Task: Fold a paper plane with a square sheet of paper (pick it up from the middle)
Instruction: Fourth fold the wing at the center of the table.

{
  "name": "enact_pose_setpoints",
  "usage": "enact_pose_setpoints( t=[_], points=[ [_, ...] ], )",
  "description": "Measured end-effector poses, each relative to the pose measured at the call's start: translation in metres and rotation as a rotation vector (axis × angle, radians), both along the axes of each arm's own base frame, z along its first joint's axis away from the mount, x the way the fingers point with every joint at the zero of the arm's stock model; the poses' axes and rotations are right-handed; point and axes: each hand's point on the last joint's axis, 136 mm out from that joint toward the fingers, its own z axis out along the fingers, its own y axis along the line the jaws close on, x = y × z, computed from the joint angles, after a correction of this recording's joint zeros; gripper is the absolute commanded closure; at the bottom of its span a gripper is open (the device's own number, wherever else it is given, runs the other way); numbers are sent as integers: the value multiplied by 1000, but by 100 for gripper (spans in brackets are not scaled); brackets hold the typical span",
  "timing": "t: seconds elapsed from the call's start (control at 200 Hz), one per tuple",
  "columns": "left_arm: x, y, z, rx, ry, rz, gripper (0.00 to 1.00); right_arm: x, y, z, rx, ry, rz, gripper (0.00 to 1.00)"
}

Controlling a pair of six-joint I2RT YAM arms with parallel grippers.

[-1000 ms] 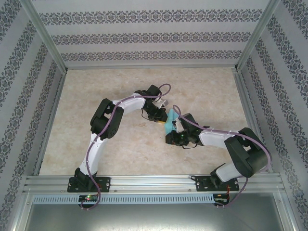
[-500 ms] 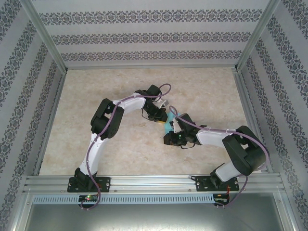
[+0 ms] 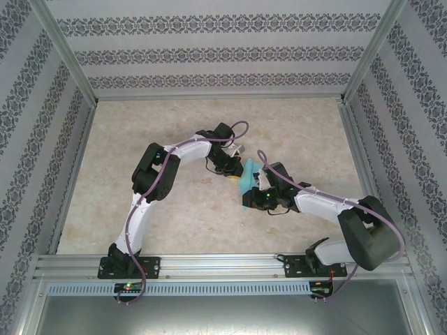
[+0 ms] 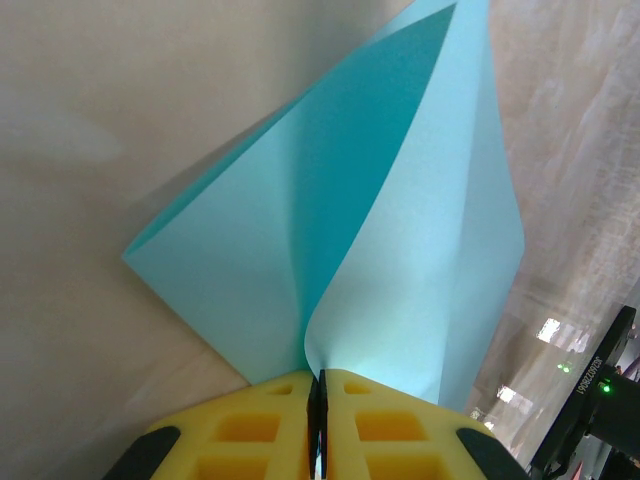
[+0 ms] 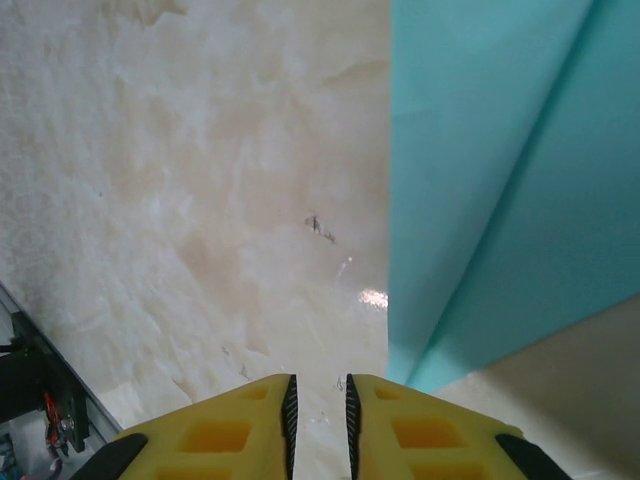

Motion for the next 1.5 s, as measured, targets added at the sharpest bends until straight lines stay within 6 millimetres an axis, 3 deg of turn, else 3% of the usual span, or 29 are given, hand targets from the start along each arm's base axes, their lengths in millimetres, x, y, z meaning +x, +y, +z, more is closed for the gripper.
enact_pose_setpoints(
  t=[0.55, 0.824, 1.124, 1.499],
  points=[
    [0, 0, 0, 0, -1, 0, 86, -12, 5, -24, -13, 94, 31, 78],
    [0, 0, 0, 0, -1, 0, 86, -11, 8, -21, -5, 86, 30, 78],
    [2, 0, 1, 2, -8, 2, 86, 12, 5, -3, 49, 16, -34, 78],
    [3, -1, 1, 1, -9, 2, 84, 7, 3, -26, 16, 81, -28, 78]
  ],
)
